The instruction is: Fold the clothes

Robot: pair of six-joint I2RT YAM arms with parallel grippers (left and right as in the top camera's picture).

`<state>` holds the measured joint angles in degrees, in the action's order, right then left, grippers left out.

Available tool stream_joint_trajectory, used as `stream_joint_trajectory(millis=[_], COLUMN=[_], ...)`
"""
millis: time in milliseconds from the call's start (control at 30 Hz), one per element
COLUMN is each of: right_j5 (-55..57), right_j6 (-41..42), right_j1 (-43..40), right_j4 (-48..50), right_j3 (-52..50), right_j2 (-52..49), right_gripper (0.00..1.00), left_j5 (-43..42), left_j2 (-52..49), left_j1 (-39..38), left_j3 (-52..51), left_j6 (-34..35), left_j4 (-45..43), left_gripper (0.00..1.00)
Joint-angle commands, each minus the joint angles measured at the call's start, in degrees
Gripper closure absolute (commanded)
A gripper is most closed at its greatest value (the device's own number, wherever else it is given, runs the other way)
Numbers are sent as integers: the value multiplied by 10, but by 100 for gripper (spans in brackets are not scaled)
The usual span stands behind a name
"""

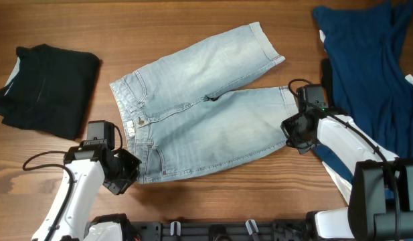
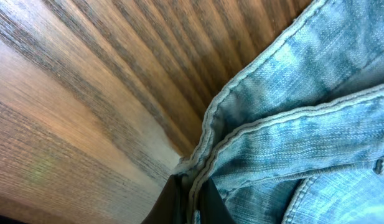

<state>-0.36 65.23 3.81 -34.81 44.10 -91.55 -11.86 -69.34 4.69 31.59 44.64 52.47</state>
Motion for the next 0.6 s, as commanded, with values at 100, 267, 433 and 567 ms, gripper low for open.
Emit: stream_joint_trajectory(millis=[100, 267, 433, 567], right_j5=[28, 6, -28, -52], right_j6=[-125, -278, -395, -456], right_j1=[-28, -37, -37, -36], right_j4=[-84, -156, -193, -150], right_j3=[71, 159, 248, 328], right_j2=[61, 214, 239, 189], right_gripper=[96, 96, 96, 96], left_j5=[-27, -36, -18, 49], left_j2=[51, 165, 260, 263], left_j1=[5, 5, 5, 5], left_j3=[79, 164, 198, 198], left_j6=[-131, -142, -89, 18], left_j4=[99, 188, 202, 147], left_gripper=[96, 96, 96, 96])
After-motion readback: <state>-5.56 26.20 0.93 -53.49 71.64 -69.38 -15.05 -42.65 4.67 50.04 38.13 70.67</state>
